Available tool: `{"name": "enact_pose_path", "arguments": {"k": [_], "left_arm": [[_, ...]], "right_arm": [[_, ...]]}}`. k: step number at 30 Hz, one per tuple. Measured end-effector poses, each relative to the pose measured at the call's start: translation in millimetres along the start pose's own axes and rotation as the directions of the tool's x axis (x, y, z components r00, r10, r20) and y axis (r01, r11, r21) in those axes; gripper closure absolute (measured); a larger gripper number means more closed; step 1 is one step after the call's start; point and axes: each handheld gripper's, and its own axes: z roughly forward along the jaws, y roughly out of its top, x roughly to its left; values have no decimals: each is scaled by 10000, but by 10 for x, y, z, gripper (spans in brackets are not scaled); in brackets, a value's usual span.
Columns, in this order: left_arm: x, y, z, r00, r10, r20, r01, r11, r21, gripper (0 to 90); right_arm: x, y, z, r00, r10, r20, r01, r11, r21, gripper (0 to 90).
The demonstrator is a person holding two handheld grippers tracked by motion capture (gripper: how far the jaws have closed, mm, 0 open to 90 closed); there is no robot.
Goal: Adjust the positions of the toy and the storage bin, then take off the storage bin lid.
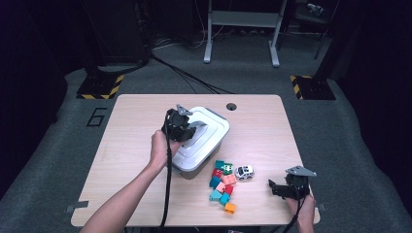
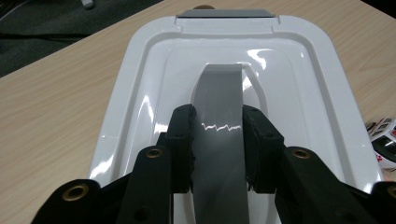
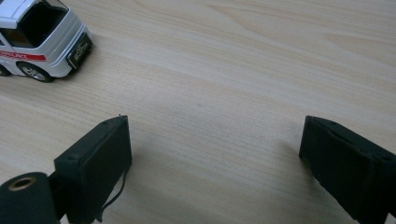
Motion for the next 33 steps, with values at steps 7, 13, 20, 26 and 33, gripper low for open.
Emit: {"name": "enact_pose_path", "arguments": {"k": [7, 13, 20, 26, 33], "left_arm": [[-29, 5, -23, 9994, 285, -194, -287, 9996, -56, 672], [-7, 65, -95, 9989, 395, -268, -401, 9990, -215, 673], [114, 157, -276, 9988, 309, -369, -332, 9973, -659, 673], [215, 179, -383, 9985, 237, -500, -277, 9963, -810, 673], [356, 166, -528, 9971, 18, -756, -97, 9944, -1049, 673]], "right_arm": [[5, 0, -2, 10000, 45, -10, -45, 10000, 21, 87], [-2, 3, -1, 10000, -29, -25, 29, 10000, 17, 88], [0, 1, -1, 10000, -20, -9, 20, 10000, 3, 88], [1, 1, 0, 10000, -27, -11, 27, 10000, 6, 88], [1, 2, -3, 10000, -24, -10, 24, 10000, 48, 88]]}}
